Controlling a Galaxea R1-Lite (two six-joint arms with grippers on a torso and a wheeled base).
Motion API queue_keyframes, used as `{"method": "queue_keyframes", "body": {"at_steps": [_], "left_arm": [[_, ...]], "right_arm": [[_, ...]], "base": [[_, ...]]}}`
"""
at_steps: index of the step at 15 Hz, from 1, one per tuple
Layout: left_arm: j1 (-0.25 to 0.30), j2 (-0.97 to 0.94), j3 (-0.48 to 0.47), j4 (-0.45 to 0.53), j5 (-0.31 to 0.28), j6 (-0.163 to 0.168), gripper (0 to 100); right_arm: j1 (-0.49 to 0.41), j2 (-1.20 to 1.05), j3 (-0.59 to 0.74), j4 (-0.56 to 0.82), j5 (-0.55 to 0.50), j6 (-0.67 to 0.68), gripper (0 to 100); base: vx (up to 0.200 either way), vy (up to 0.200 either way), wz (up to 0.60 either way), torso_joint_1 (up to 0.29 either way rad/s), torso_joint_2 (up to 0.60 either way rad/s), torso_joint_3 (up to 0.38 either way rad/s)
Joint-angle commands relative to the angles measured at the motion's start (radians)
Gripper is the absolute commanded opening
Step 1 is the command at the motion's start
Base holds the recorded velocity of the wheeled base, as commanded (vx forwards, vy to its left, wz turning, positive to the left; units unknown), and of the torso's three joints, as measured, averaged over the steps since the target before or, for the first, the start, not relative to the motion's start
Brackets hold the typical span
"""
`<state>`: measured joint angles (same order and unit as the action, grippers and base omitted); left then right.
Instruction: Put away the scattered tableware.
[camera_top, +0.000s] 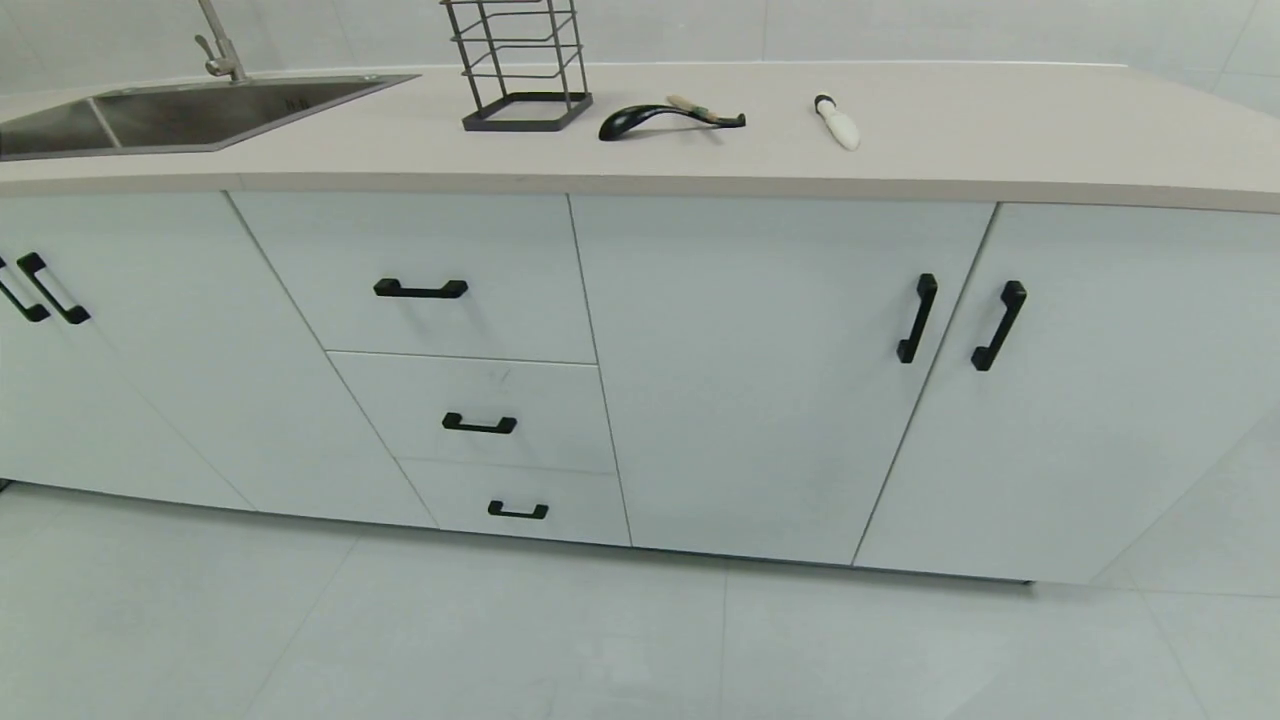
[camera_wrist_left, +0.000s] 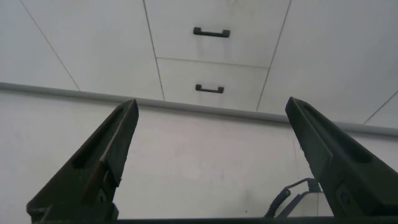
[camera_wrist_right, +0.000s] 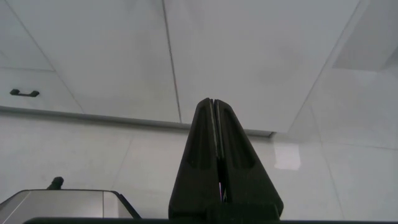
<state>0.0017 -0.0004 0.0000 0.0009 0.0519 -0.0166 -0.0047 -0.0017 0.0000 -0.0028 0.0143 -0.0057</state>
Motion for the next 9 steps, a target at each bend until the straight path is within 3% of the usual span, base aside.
{"method": "queue_keyframes", "body": {"at_steps": [1,8,9], "left_arm": [[0.000,0.000,0.000,0.001,0.000,0.000,100],[0.000,0.000,0.000,-0.002,-0.001,-0.008,100],[0.000,0.000,0.000,-0.002,-0.001,-0.025,100]], "right_arm": [[0.000,0.002,0.000,0.000,0.000,0.000,0],[0.000,0.002,0.000,0.000,0.000,0.000,0],[0.000,0.002,0.000,0.000,0.000,0.000,0]], "base": [[0.200,0.200,0.00,-0.002,0.01,0.007],[0.200,0.200,0.00,-0.002,0.00,0.002],[0.000,0.000,0.00,0.000,0.00,0.000]]}}
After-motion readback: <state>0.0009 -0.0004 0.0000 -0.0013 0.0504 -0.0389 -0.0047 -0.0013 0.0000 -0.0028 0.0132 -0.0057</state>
